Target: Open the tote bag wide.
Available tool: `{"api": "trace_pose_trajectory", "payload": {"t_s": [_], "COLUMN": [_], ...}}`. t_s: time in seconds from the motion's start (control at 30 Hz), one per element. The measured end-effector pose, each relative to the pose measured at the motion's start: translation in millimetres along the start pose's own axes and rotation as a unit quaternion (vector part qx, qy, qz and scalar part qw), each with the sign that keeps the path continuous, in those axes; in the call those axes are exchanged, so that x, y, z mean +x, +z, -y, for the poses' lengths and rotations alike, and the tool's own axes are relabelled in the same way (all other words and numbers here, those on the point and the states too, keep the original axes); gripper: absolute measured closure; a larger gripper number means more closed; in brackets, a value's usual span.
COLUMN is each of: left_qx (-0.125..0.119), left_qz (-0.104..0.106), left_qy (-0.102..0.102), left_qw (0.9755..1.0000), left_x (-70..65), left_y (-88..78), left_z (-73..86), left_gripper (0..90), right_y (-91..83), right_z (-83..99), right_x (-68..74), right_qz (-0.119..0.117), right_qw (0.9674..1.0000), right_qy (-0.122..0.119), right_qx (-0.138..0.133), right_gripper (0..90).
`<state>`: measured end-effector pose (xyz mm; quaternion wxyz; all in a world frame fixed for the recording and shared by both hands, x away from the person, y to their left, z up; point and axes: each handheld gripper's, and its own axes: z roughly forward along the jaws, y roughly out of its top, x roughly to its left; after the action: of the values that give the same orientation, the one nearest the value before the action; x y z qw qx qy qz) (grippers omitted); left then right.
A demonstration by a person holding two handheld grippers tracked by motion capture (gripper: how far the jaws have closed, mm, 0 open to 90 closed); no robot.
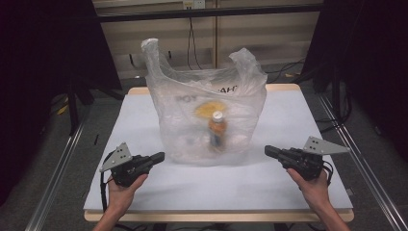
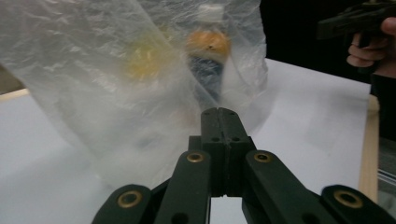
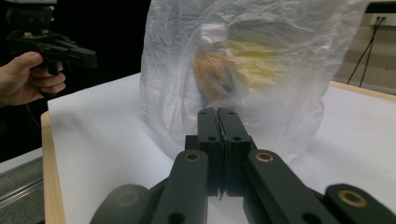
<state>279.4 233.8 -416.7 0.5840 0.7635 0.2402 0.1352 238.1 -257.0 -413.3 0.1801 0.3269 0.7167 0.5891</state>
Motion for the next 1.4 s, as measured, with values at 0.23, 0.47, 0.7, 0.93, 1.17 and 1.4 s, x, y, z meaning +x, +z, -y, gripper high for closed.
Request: {"api": "trace_pose_trajectory", "payload": {"t_s": [0.23,0.47,0.7,0.93,1.17,1.4], "left_qx": [-0.007,-0.010,-0.009,-0.017,-0.040,-0.052], "left_qz": [0.008,0.022,0.027,0.033,0.037,0.036], "left_qy": [-0.005,-0.015,-0.010,-0.010,-0.014,-0.006], "left_qw": [0.9999,0.9996,0.9996,0.9993,0.9984,0.9980], "left_x": [1.6,13.0,17.3,26.9,39.8,45.6], "left_y": [11.1,26.9,40.1,46.9,54.6,62.6], "left_z": [-9.7,-25.0,-33.5,-46.6,-73.0,-96.9], "left_gripper": [90.0,90.0,90.0,90.0,90.0,90.0], "right_y": [16.7,31.5,42.8,53.1,59.2,65.8], "right_z": [-13.2,-33.1,-50.6,-69.6,-103.1,-130.1], "right_x": [-0.3,0.4,-0.9,-8.2,-12.5,-15.7], "right_qz": [-0.031,-0.044,-0.056,-0.050,-0.043,-0.040], "right_qw": [0.9994,0.9989,0.9984,0.9987,0.9987,0.9984], "right_qy": [0.008,0.011,0.004,0.003,-0.008,-0.018], "right_qx": [0.009,0.007,0.003,-0.007,-0.025,-0.035], "right_gripper": [90.0,90.0,90.0,90.0,90.0,90.0]}}
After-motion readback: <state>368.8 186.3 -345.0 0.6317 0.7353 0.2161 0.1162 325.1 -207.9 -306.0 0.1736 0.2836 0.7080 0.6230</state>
